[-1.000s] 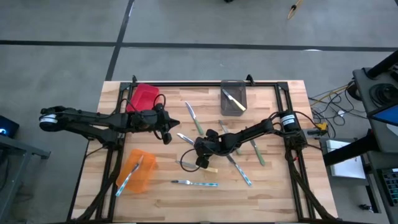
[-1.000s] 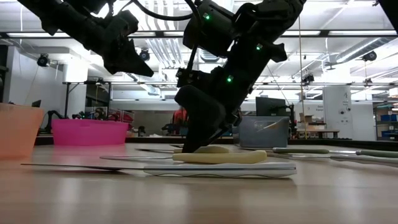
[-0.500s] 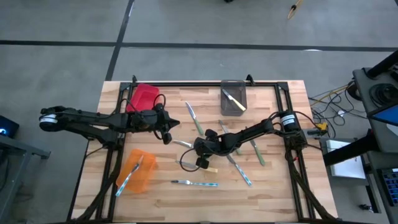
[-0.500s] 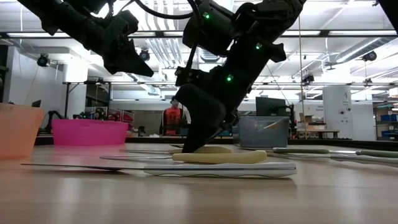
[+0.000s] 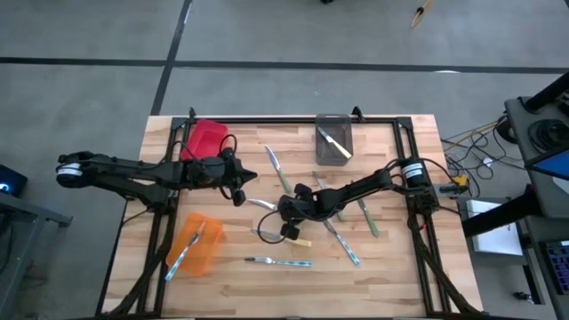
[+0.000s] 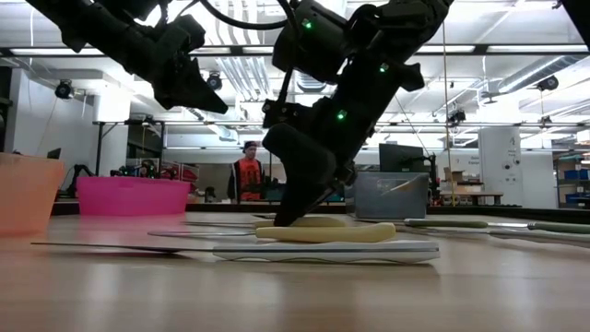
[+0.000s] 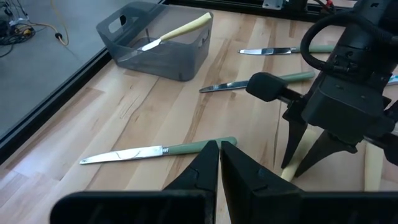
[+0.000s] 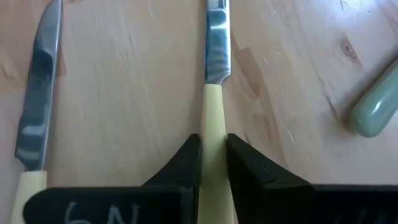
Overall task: Sort silverware by color (type)
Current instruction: Put the top yellow knife into the black bin
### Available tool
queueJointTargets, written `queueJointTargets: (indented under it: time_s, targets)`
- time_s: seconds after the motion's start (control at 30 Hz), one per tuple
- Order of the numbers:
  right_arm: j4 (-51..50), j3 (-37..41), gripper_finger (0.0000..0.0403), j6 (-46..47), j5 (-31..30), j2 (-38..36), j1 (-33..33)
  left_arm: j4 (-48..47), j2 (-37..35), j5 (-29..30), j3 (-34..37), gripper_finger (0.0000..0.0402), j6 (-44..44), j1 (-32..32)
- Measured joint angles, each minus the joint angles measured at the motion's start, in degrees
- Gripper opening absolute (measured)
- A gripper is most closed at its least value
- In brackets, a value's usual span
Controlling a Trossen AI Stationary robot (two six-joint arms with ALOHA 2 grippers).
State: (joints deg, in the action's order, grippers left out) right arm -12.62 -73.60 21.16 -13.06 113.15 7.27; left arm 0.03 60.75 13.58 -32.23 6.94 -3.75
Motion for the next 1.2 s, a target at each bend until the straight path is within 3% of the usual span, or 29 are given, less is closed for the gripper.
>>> queueJointTargets:
  time_s: [0.37, 0.77, 1.03, 1.2]
  targets:
    - [-3.2, 0.0, 0.0040, -0.1, -0.4, -5.7, 0.0, 0.4, 0.0, 0.8, 0.0, 0.0000, -0.5, 0.0]
    - [-14.5, -0.2, 0.0040, -1.2, -1.6, -15.8, -0.4, 1.4, 0.0, 1.0, 0.0, 0.0000, -0.5, 0.0]
    - [-20.9, -0.2, 0.0040, 2.0, -6.6, -23.8, -3.6, 1.7, 0.0, 1.0, 0.0, 0.0000, -0.5, 0.0]
    - [-22.5, -0.2, 0.0040, 1.9, -6.5, -27.5, -6.9, 1.8, 0.0, 1.0, 0.0, 0.0000, -0.5, 0.0]
